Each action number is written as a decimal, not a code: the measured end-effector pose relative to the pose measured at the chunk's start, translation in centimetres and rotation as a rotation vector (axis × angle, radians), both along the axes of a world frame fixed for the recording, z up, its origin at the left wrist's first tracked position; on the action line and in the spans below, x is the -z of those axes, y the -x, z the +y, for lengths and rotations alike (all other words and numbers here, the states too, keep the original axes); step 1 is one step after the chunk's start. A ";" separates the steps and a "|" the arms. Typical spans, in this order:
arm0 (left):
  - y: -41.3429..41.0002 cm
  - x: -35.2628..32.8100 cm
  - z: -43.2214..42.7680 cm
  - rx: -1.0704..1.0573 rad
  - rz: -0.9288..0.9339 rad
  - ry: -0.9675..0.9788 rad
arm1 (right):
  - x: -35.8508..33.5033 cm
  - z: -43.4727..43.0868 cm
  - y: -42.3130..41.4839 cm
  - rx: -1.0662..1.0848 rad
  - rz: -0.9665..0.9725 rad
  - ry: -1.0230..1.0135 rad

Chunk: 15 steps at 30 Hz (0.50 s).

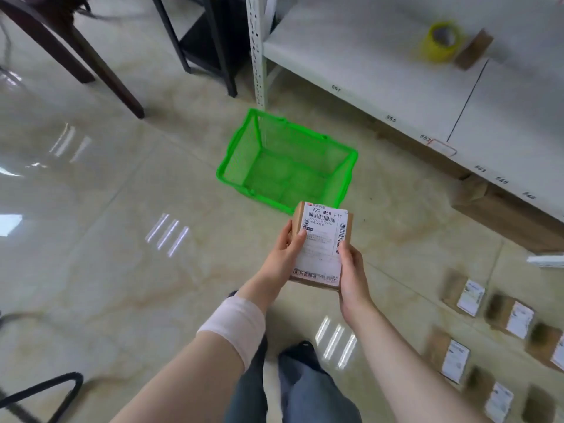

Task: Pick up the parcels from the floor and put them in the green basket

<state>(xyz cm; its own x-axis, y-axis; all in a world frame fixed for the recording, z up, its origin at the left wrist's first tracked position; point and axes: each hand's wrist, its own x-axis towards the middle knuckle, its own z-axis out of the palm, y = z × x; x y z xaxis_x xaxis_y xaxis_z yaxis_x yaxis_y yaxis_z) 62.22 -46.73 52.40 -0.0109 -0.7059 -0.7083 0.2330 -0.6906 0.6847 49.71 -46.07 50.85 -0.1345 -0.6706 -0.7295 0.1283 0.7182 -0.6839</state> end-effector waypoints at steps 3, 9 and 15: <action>-1.6 2.6 -4.9 0.041 -0.007 -0.030 | 2.6 -4.3 -1.5 0.051 -0.021 0.002; -2.3 8.0 -13.9 0.096 -0.008 -0.099 | 8.8 -11.5 -2.7 0.110 -0.027 -0.067; -1.6 18.6 -23.7 0.180 -0.082 -0.139 | 18.9 -20.8 -1.9 0.103 -0.051 -0.092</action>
<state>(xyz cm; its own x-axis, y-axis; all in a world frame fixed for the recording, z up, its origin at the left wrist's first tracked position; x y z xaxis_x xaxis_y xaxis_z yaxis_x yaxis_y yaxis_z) 63.86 -70.39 33.81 -0.0664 -0.5933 -0.8023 0.0451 -0.8050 0.5916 51.61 -66.92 31.99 -0.1603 -0.5852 -0.7949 0.2380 0.7586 -0.6065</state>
